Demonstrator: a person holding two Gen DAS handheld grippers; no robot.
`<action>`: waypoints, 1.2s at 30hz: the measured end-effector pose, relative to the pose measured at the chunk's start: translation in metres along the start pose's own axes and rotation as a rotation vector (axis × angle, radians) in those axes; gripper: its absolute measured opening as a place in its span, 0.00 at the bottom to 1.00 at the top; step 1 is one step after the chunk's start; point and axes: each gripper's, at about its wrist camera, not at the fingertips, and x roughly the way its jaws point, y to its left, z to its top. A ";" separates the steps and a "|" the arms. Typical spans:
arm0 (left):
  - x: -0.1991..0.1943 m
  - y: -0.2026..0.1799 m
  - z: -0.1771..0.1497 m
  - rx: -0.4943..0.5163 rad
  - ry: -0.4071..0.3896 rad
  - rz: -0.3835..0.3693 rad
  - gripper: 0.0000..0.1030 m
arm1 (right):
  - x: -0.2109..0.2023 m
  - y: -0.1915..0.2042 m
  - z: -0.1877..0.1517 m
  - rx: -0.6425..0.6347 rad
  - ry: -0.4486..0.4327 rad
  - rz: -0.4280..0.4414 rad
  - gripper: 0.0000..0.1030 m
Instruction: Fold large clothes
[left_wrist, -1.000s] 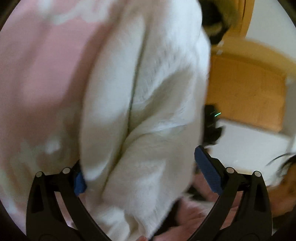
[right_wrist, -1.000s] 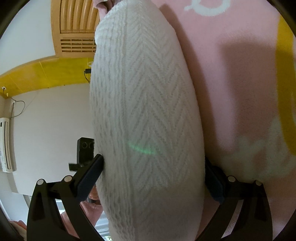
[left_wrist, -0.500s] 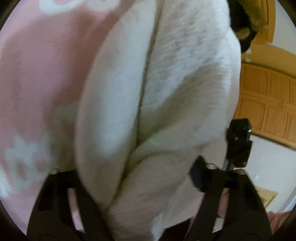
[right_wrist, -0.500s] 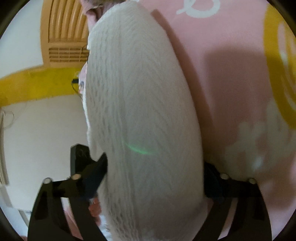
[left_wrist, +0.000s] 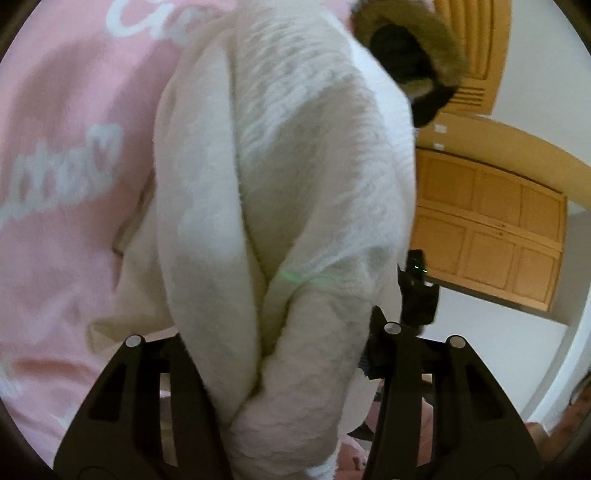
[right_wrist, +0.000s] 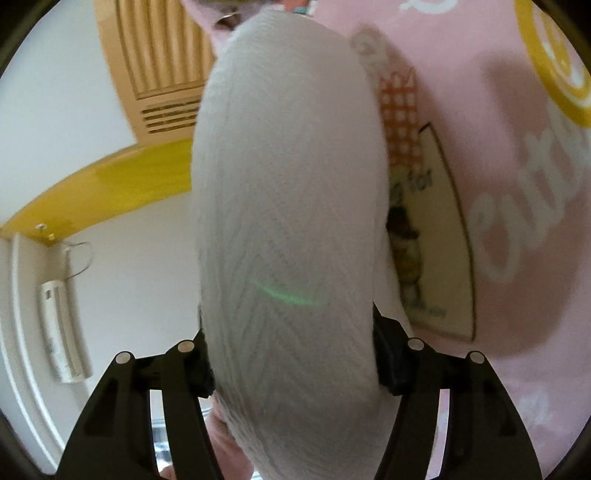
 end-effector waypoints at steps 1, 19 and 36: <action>0.000 -0.010 -0.010 0.016 -0.004 -0.003 0.45 | -0.007 0.004 -0.008 -0.010 0.005 0.022 0.58; 0.120 -0.319 -0.145 0.505 0.115 -0.088 0.46 | -0.360 0.090 -0.115 -0.305 -0.267 0.242 0.58; 0.536 -0.524 -0.312 0.688 0.412 -0.049 0.46 | -0.813 -0.059 -0.165 -0.262 -0.691 0.315 0.59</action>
